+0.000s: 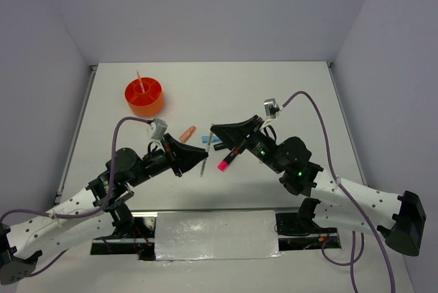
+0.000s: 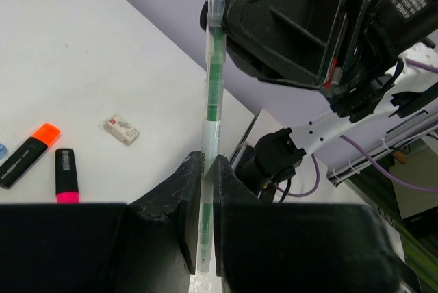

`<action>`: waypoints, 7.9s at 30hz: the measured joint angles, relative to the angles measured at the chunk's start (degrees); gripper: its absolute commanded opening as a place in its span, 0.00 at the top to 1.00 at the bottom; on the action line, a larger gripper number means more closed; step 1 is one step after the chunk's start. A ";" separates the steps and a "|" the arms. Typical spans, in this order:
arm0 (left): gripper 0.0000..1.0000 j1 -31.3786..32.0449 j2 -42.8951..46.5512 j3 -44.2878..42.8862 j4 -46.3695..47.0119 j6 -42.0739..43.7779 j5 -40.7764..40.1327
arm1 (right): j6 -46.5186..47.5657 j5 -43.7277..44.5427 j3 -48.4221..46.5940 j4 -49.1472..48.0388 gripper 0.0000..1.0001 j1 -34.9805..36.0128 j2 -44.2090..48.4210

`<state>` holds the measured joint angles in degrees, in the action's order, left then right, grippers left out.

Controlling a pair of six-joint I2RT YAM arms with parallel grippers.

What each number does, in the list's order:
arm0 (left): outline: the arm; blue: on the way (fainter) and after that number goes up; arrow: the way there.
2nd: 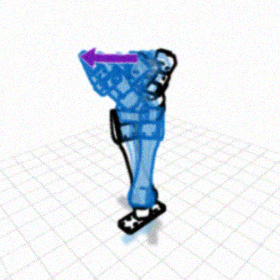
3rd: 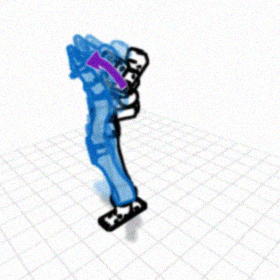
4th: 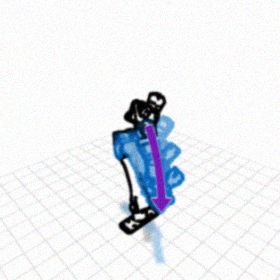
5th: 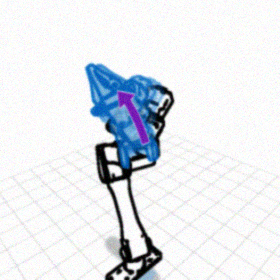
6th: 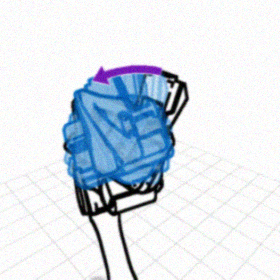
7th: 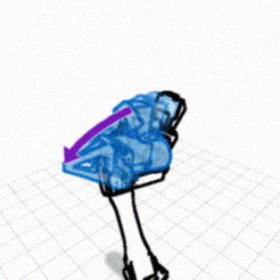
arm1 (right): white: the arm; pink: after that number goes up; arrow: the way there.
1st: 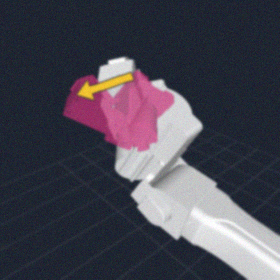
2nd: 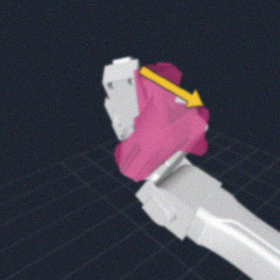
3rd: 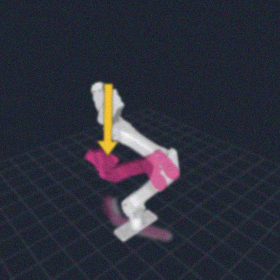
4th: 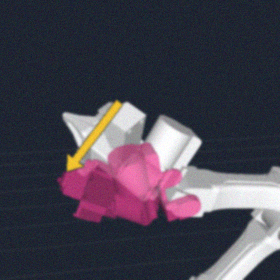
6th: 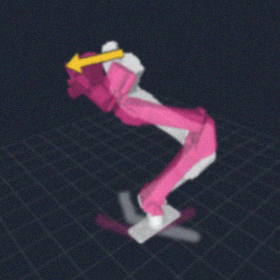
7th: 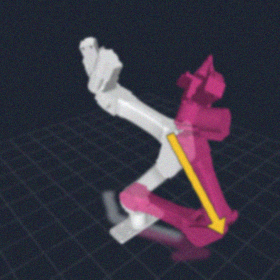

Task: Sort the stationery into containers
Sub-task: Close the pen cap on the pen, then place the pen in the storage box, then pick up the stationery from the center of the board.

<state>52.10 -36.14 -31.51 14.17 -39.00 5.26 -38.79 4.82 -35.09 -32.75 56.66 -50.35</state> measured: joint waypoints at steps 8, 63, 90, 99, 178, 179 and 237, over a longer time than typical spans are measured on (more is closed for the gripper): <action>1.00 0.20 -0.07 0.02 4.09 -0.15 -1.22 | -0.24 2.86 0.09 -4.28 0.89 2.60 -0.94; 1.00 -0.17 -7.10 -5.11 3.32 7.41 6.32 | 11.43 1.03 -4.59 3.89 0.38 6.47 0.09; 1.00 -0.17 -6.73 -10.34 -6.40 12.98 7.21 | 14.40 1.75 -8.63 7.63 1.00 6.14 -2.03; 1.00 -0.24 -7.28 -20.33 -23.80 18.45 6.71 | 11.76 1.60 -3.45 -7.85 1.00 7.04 -6.43; 0.96 -38.82 -46.05 -28.81 13.33 20.02 -42.53 | 16.02 19.26 6.36 27.30 0.35 13.53 23.50; 0.95 -39.39 -47.45 -28.81 15.63 20.85 -42.64 | 15.91 18.95 6.88 27.76 0.34 13.53 23.50; 0.01 -35.30 -58.25 -55.58 -7.63 20.24 -24.48 | 22.71 14.99 1.16 36.13 0.23 7.76 21.20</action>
<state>16.80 -94.39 -87.09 6.55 -18.76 -19.22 -16.08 19.81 -33.93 3.38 64.42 -29.15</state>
